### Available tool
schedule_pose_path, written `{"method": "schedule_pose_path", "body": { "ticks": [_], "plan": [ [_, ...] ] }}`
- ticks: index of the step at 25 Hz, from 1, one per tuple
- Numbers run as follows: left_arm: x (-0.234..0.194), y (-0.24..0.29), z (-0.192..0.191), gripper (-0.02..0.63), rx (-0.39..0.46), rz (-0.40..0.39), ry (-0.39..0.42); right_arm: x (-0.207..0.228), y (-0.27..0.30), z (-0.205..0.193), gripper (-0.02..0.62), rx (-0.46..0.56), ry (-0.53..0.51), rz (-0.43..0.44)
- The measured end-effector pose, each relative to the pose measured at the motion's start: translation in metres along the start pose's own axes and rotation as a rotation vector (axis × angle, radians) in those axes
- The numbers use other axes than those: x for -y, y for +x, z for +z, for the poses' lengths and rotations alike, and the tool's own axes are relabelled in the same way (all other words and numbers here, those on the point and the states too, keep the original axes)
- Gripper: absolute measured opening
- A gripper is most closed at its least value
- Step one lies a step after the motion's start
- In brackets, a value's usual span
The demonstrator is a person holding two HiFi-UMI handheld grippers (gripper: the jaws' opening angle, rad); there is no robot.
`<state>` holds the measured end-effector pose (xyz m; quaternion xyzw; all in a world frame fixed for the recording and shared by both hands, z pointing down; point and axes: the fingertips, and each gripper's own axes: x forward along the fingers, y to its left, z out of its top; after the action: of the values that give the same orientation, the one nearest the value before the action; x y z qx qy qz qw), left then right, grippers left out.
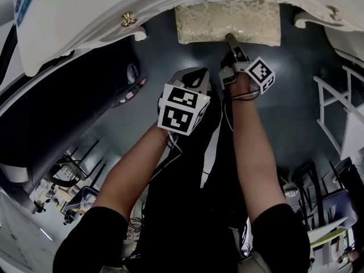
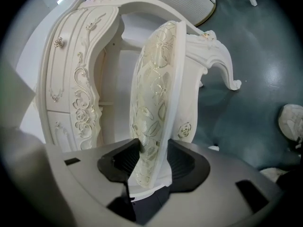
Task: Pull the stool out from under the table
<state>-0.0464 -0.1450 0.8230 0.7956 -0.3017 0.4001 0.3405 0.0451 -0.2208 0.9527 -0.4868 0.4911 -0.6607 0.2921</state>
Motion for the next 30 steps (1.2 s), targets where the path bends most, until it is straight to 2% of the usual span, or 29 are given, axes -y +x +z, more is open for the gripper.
{"method": "schedule_pose_path", "body": {
  "ticks": [8,14,22,30],
  "plan": [
    [0.019,0.004,0.009,0.000,-0.013,-0.029,0.041,0.017,-0.050,0.001,0.192,-0.001,0.007,-0.032],
    [0.042,0.013,0.007,0.000,-0.036,-0.061,0.068,0.034,-0.097,-0.001,0.190,-0.037,-0.012,-0.046],
    [0.067,0.023,0.015,0.000,-0.044,-0.103,0.112,0.061,-0.160,-0.014,0.190,-0.044,0.004,-0.110],
    [0.072,0.032,0.009,0.000,-0.068,-0.128,0.120,0.077,-0.199,-0.027,0.190,-0.036,0.021,-0.146]
  ]
}}
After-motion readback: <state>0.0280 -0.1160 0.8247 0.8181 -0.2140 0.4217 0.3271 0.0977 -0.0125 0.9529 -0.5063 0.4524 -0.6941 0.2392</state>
